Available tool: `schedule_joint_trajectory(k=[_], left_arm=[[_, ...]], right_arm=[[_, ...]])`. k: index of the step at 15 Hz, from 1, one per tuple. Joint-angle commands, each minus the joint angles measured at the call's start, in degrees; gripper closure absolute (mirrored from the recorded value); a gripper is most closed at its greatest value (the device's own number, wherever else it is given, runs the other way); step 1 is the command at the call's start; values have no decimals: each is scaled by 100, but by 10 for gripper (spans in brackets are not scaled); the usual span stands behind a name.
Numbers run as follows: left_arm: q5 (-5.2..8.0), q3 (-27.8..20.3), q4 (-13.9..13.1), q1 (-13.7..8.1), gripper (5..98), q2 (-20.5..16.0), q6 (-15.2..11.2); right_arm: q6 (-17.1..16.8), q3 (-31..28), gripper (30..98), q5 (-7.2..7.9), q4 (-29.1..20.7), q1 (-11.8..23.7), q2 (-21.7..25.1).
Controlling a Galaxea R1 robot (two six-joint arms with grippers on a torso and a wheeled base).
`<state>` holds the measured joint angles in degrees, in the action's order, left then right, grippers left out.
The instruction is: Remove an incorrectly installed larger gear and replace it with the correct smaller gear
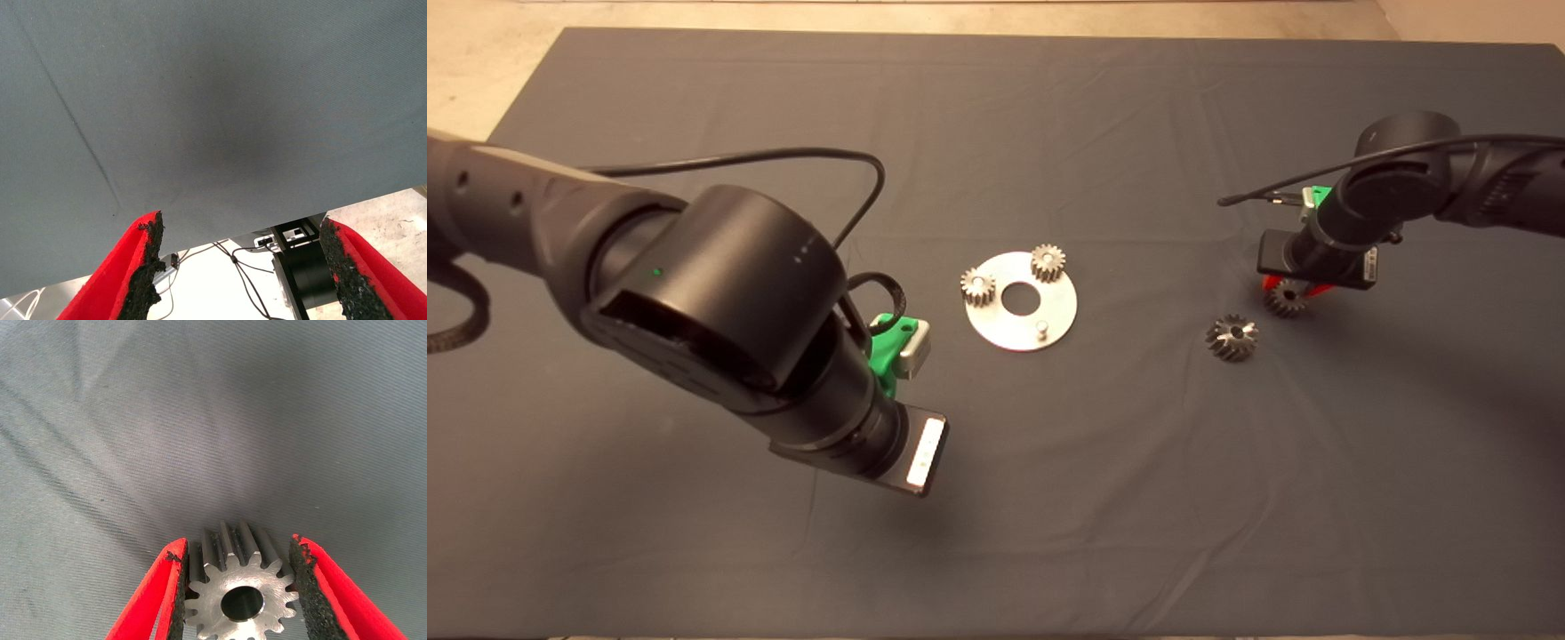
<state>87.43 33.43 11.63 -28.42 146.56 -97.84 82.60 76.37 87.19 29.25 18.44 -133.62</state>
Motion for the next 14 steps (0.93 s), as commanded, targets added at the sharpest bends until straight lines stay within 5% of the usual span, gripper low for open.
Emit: schedule_joint_trajectory(k=[1, 14], left_arm=[[714, 5, 32, -33, 444, 71, -6], [714, 75, 32, -33, 444, 177, -7]], right_arm=[[63, -80, 891, 782, -130, 195, 68], [63, -195, 912, 782, -112, 195, 42]])
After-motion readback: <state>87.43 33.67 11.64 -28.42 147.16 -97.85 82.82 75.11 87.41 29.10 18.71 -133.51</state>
